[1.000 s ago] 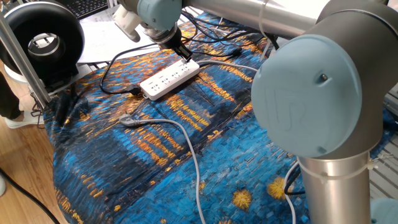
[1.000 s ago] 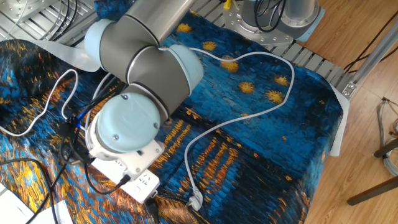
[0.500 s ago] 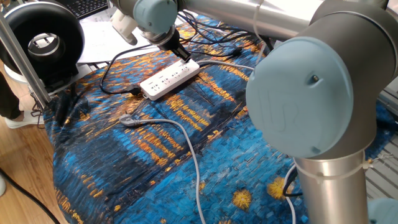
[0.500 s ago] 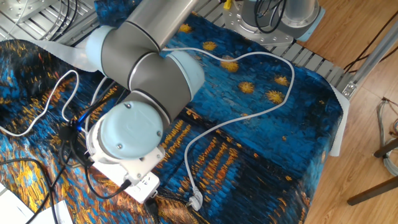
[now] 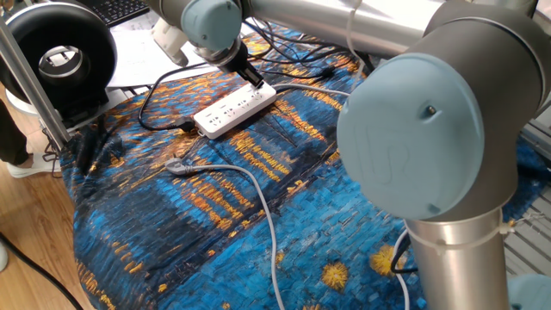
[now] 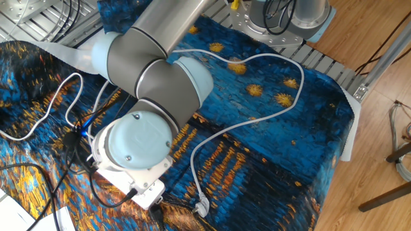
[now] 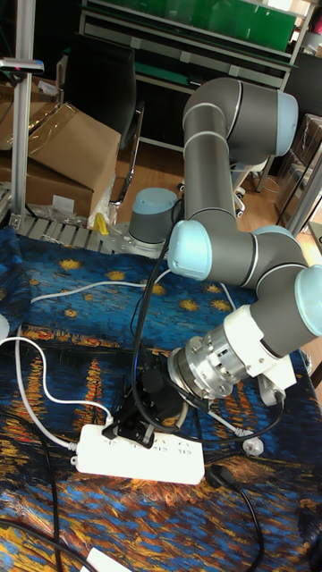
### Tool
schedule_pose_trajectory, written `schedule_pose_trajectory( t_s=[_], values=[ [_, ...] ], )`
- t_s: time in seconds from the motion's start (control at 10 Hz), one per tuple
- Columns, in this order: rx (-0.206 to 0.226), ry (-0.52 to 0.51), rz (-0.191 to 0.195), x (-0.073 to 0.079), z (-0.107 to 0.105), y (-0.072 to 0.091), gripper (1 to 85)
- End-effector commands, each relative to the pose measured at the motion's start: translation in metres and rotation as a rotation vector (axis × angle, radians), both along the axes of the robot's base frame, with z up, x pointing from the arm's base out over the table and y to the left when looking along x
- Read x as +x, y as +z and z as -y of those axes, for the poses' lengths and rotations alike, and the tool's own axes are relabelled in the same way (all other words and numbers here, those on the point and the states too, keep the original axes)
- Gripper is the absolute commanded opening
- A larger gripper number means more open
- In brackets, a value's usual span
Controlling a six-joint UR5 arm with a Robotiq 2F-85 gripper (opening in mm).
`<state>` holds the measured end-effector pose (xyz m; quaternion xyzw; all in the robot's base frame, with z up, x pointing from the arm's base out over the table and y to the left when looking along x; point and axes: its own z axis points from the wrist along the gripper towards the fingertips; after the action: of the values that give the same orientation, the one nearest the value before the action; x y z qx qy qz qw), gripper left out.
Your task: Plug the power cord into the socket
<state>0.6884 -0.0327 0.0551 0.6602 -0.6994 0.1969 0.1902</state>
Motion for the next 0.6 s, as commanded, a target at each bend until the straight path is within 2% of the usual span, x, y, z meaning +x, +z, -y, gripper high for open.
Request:
schedule_pose_trajectory(
  t_s=[0.0,0.2,0.4,0.5],
  values=[
    [0.015,-0.022,0.002,-0.0045,-0.0058,-0.0063,1.3],
    [-0.007,-0.010,0.010,-0.0022,-0.0027,-0.0058,1.3],
    [0.010,-0.007,0.012,-0.0028,-0.0004,-0.0103,1.3],
    [0.000,-0.007,0.012,-0.0015,-0.0009,-0.0074,1.3]
  ],
)
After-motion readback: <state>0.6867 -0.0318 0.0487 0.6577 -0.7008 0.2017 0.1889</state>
